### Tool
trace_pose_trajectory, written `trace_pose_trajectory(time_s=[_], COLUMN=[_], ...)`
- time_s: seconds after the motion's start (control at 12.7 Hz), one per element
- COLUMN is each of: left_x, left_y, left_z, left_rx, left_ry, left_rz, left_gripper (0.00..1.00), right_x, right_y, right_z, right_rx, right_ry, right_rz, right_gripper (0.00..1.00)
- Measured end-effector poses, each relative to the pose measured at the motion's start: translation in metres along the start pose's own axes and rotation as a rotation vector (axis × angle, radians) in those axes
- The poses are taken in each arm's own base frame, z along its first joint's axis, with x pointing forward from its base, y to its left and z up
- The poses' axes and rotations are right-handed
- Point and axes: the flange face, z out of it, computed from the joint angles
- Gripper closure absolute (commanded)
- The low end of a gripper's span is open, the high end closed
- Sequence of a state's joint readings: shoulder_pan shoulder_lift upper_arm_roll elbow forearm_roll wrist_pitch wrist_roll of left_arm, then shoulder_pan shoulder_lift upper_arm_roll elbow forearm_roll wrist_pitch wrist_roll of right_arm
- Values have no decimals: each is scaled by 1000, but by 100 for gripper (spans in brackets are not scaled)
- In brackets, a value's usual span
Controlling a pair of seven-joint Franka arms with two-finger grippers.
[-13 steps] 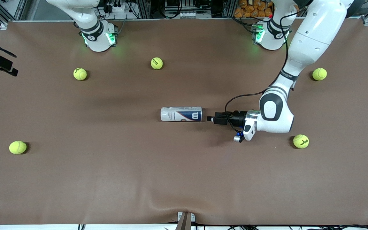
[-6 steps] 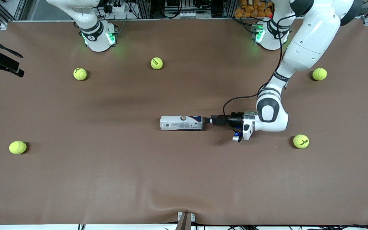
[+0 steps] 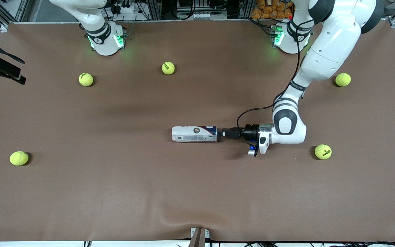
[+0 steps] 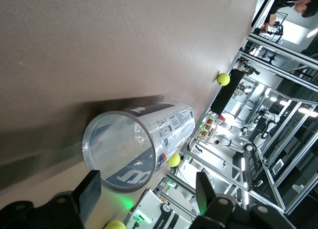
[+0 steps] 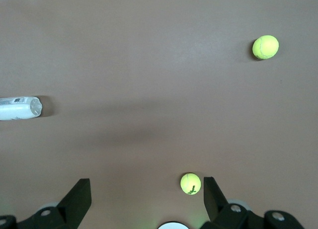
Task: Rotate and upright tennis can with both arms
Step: 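Lift the can with the left gripper, tilting its open end upward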
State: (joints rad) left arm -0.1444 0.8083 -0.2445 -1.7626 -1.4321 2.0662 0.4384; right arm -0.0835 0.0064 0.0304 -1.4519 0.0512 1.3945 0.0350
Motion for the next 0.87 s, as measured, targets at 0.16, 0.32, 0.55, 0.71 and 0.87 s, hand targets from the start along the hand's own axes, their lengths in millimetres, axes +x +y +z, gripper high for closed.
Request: trace_pose_trajectory(time_s=[0.16,0.32,0.55,0.71,0.87], left_x=[-1,-4,-4,1,7], left_y=[-3,-7,-8,0,16], left_z=[9,21,37,34,30], left_rx=[-18,-51,-71,-84,-103], left_ry=[-1,4,3,15,24], left_rz=[-3,5,26,34,0], left_gripper=[43,68,100,100,100], right_x=[1,1,2,2,2], right_y=[0,0,0,0,1], right_z=[0,-1,-1,-1,-1], right_rx=[0,0,0,1,1], right_ry=[5,11,13,14,15], right_rz=[0,0,0,1,2], right_gripper=[0,0,0,0,0])
